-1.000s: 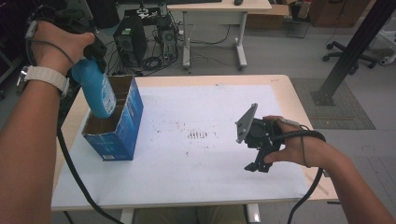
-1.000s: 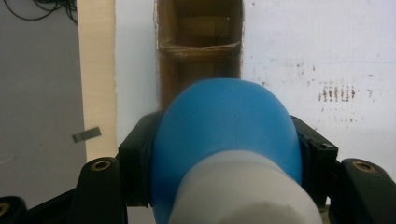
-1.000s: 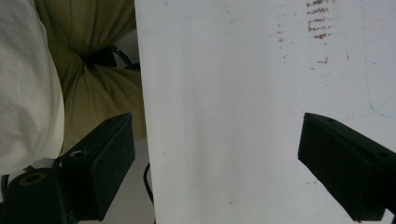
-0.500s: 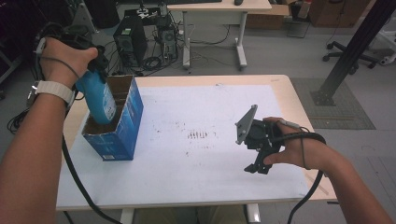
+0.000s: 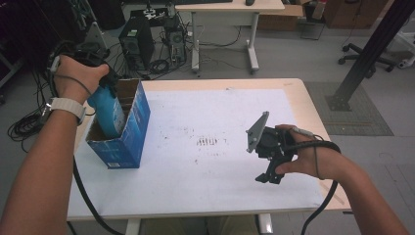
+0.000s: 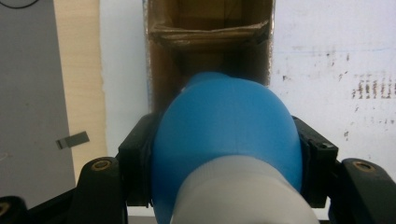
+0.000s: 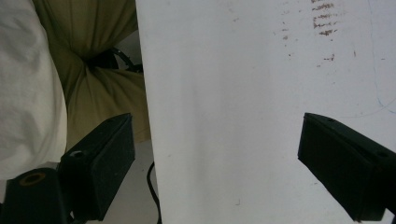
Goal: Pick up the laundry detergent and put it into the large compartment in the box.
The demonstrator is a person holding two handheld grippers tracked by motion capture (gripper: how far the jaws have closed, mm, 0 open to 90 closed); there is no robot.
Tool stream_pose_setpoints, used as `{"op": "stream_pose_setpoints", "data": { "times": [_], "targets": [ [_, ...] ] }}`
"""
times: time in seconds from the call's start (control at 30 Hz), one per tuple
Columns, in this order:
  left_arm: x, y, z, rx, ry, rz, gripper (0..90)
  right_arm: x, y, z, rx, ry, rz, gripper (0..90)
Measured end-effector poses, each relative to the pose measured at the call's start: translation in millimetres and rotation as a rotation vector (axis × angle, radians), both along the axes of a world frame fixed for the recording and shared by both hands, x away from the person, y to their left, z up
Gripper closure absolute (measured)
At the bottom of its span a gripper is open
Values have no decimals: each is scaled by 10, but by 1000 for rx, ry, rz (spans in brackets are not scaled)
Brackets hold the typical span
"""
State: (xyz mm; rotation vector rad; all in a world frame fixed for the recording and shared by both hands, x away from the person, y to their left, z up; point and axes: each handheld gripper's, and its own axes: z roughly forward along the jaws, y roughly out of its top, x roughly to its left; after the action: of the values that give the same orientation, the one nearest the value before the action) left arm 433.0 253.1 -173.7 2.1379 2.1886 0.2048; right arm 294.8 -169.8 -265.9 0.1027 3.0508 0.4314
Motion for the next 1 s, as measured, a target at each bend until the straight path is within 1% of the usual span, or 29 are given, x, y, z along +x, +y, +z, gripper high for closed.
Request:
{"op": "stream_pose_setpoints", "data": {
  "times": [0.03, 0.07, 0.13, 0.23, 0.43, 0.47, 0.57, 0.63, 0.67, 0.73, 0.8, 0.87, 0.97, 1.0],
  "targets": [
    [15, 0, -61, 2, 13, -7, 374, 2, 2, -2, -2, 0, 3, 114],
    [19, -4, -91, 3, 12, -5, 374, 2, 5, -8, 1, -1, 3, 114],
    [24, -4, -114, 6, 14, -6, 374, -2, 6, -10, -1, 3, -2, 114],
    [40, -4, -200, 3, 27, -6, 374, -2, 2, -18, -1, 5, -2, 114],
    [42, 9, -262, 0, 12, 4, 374, 0, -12, -34, 0, 8, -5, 114],
    [45, 4, -292, 8, 15, 0, 374, 2, -12, -39, 5, 5, -3, 113],
    [49, 3, -326, 11, 18, -3, 374, 2, -11, -45, 7, 6, -5, 113],
    [54, 0, -379, 15, 10, -12, 374, 0, -13, -45, 4, 7, -6, 113],
    [54, 0, -379, 15, 10, -12, 374, 0, -13, -45, 4, 7, -6, 113],
    [61, -1, -418, 16, 14, -16, 374, 4, -18, -47, 4, 7, -4, 114],
    [69, -1, -488, 15, 21, -18, 374, 1, -26, -53, 5, 8, -11, 113],
    [69, 0, -511, 14, 19, -19, 374, 4, -28, -53, 5, 8, -6, 113],
    [75, 6, -592, 13, 18, -21, 374, 6, -32, -64, 8, 10, -9, 114],
    [79, 10, -615, 13, 24, -24, 374, 7, -31, -67, 7, 11, -10, 113]
  ]
}}
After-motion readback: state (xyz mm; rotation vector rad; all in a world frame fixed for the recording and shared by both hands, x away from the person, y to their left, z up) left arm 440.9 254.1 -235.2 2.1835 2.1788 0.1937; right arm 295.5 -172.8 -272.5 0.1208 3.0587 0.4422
